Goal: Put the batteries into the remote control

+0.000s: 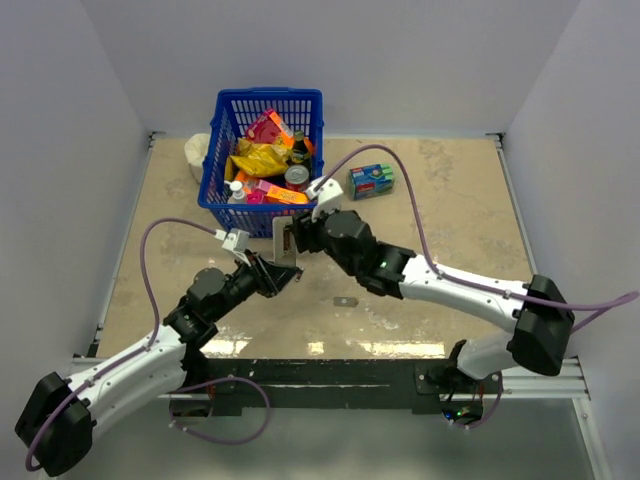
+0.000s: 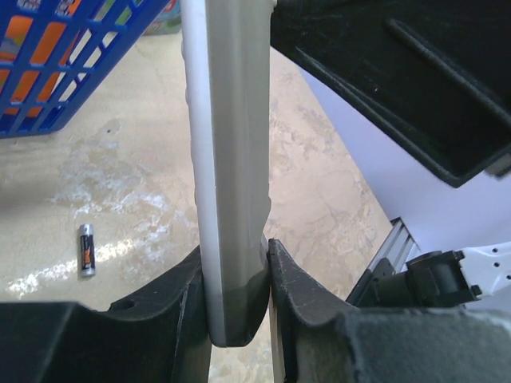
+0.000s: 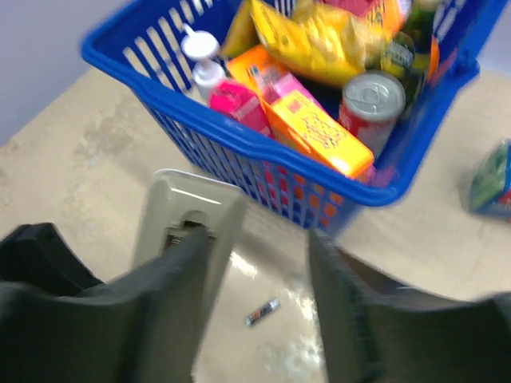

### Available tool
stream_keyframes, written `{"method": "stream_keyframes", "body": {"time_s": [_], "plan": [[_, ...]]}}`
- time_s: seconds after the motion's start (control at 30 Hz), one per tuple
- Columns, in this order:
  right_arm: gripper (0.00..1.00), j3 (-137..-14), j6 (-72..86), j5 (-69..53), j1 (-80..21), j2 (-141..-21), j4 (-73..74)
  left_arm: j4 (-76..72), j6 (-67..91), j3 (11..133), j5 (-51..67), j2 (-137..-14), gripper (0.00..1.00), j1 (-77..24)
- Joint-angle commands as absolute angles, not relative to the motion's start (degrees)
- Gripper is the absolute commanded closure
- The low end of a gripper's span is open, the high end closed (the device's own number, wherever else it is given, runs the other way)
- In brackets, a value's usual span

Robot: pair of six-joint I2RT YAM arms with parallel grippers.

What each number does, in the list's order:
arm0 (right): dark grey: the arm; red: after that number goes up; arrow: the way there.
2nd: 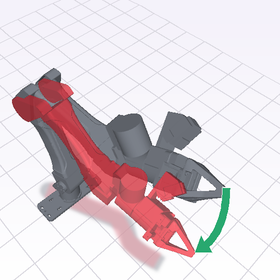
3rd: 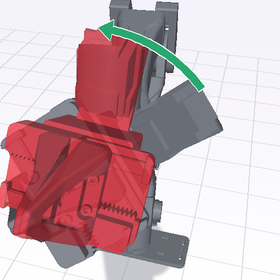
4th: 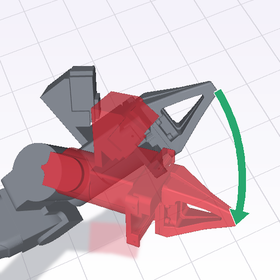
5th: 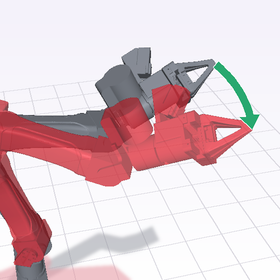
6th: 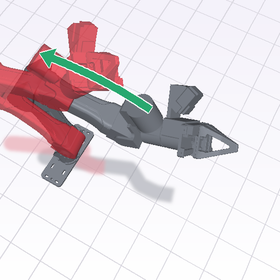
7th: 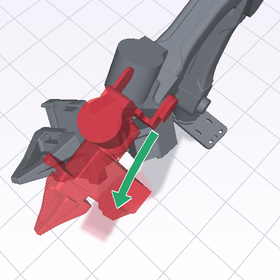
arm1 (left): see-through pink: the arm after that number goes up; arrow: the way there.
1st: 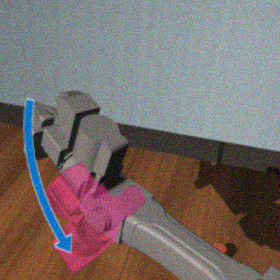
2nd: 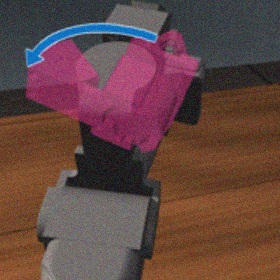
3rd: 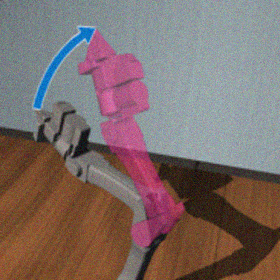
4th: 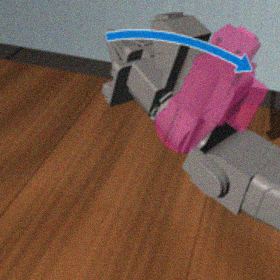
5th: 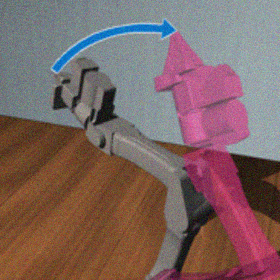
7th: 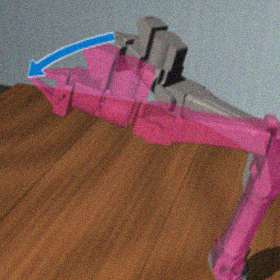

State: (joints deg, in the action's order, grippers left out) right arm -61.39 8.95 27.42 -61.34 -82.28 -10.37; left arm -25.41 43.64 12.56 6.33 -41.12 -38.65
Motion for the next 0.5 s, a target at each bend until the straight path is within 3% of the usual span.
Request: {"method": "stream_keyframes", "body": {"time_s": [0.0,0.07,0.3,0.47], "plan": [[0.38,-61.2,21.8,25.0,-48.5,-76.8,6.6,-25.4,41.6,15.0,5.0,-41.0,1.00,-38.8],[0.30,-60.7,23.3,23.6,-41.8,-75.9,12.4,-25.0,41.8,14.7,4.9,-41.0,1.00,-38.7],[0.30,-65.5,25.9,15.8,-24.8,-83.4,30.4,-23.9,41.2,14.7,5.9,-40.3,1.00,-38.8],[0.32,-65.2,23.8,6.2,-18.1,-88.2,30.1,-21.5,39.7,14.9,6.2,-38.1,1.00,-38.4]]}}
